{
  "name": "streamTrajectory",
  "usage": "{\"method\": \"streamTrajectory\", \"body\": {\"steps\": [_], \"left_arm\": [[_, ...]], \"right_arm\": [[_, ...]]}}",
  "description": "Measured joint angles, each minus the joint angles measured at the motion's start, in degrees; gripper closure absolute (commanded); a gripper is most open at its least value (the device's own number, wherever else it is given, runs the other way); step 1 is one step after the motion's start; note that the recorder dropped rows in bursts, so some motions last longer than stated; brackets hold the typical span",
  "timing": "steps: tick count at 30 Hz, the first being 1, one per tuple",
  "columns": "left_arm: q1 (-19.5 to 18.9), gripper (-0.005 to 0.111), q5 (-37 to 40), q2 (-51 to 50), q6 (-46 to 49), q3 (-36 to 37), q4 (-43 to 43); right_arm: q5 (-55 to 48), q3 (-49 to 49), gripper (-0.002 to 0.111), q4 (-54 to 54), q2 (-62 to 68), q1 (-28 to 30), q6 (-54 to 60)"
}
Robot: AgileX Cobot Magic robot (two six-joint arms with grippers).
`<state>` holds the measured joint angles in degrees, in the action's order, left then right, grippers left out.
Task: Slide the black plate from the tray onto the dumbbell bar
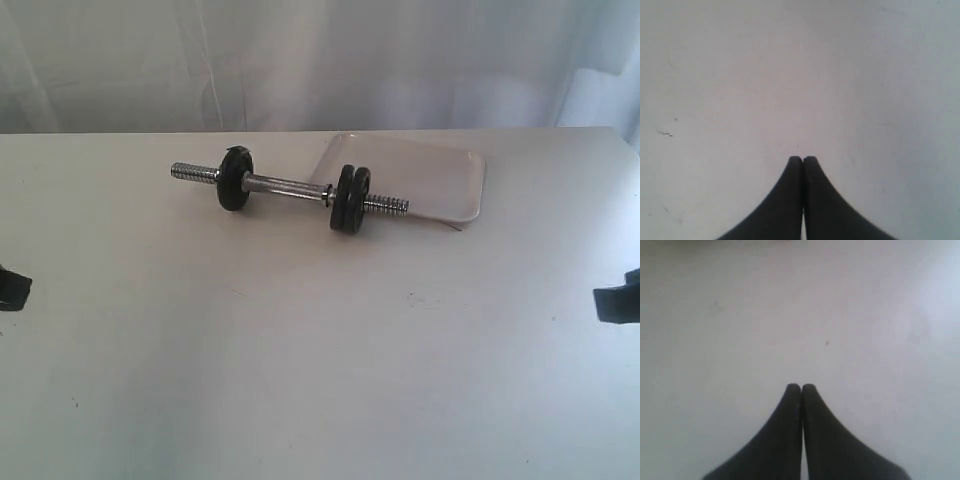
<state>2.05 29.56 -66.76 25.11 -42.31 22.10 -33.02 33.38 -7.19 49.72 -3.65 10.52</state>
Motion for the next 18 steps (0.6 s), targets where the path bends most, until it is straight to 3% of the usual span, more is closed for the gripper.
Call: {"method": "streamTrajectory", "body": {"steps": [10, 18], "left_arm": [[0.0, 0.107, -16.7, 18.5, -3.3, 9.5, 0.2], [0.0, 0.107, -25.1, 31.5, -5.0, 15.1, 0.3]], "right_arm": [[13.1, -8.8, 0.108, 0.0, -26.7, 0.0, 0.0], [19.9, -14.7, 0.108, -0.4, -43.2, 0.0, -0.3]]}}
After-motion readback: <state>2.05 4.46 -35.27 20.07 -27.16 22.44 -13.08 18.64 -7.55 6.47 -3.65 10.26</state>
